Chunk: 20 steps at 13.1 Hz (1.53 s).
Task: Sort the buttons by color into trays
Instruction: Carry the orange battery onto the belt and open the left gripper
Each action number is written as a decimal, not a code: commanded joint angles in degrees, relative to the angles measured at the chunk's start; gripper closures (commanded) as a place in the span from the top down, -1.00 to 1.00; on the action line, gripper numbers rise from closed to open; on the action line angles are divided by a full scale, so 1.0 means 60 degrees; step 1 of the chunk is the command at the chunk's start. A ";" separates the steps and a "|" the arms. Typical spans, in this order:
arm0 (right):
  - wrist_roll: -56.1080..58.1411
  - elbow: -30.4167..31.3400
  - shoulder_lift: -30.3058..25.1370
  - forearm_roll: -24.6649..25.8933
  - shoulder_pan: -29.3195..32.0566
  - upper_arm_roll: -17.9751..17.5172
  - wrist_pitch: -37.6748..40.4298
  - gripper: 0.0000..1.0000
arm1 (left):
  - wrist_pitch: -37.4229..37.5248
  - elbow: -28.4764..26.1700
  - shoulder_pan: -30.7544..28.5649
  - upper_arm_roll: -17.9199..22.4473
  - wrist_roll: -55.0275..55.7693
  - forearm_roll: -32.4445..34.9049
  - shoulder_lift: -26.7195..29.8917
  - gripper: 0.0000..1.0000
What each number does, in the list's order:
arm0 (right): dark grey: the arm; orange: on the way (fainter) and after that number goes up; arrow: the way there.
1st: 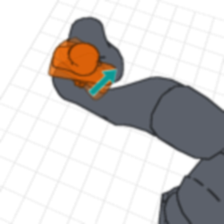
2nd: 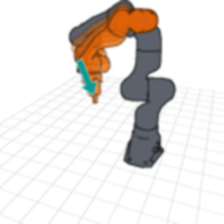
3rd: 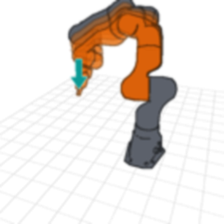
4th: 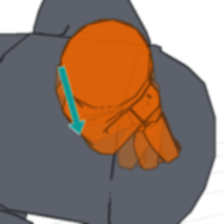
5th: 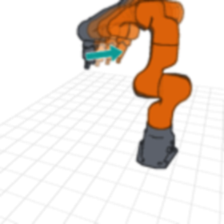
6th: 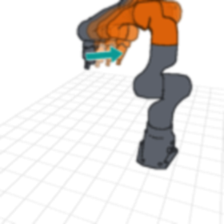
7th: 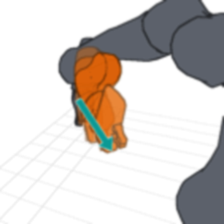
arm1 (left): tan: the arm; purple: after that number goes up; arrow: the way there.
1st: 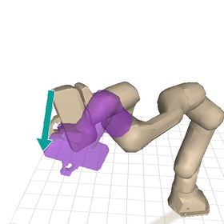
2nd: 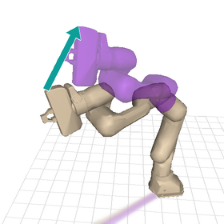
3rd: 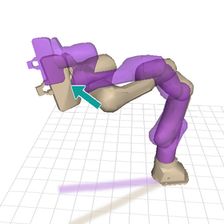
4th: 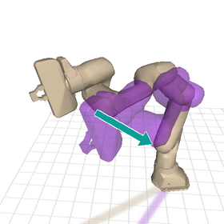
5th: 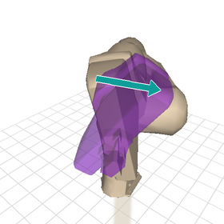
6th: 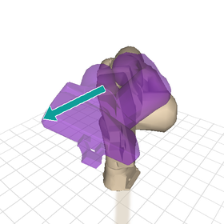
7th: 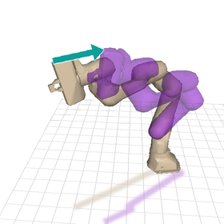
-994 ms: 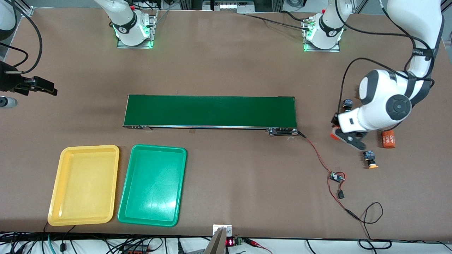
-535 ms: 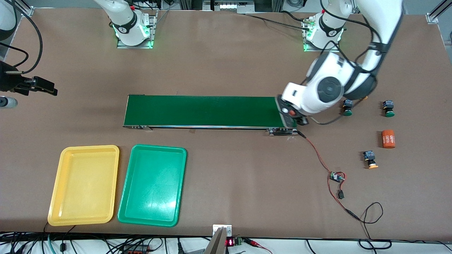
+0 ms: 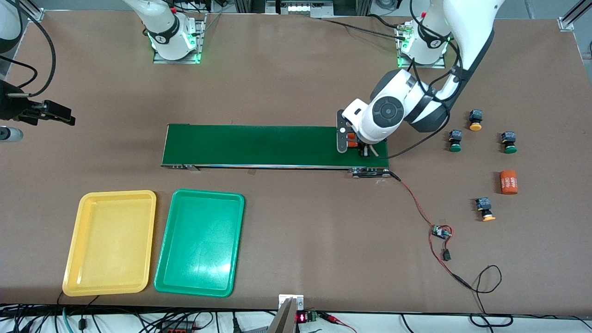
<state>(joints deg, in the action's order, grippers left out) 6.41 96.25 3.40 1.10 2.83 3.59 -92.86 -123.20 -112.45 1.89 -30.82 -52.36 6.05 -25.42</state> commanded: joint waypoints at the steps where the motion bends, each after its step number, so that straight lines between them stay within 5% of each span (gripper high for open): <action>1: -0.0306 0.0058 -0.0054 -0.0081 0.0011 -0.0042 -0.0080 1.00 | -0.0078 0.0109 -0.0023 -0.0006 -0.0252 0.0178 -0.0203 0.97; 6: -0.0306 0.0058 -0.0054 -0.0081 0.0011 -0.0042 -0.0065 1.00 | 0.1002 0.0605 -0.0300 0.0053 0.0812 0.0193 0.0353 1.00; 12: -0.0321 0.0058 -0.0054 -0.0081 0.0011 -0.0057 -0.0065 1.00 | 0.3054 0.2376 -0.0579 0.0170 0.2819 0.0208 0.0310 1.00; 20: -0.0554 0.0087 -0.0068 -0.0081 -0.0062 -0.0072 -0.0051 1.00 | 0.5459 0.4371 -0.1953 0.0507 0.8267 0.0237 0.0442 1.00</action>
<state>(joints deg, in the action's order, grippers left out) 4.43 96.29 3.41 1.09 2.64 3.31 -92.90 -92.46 -88.03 -6.60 -27.44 -9.85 6.66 -23.03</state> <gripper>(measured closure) 0.000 0.000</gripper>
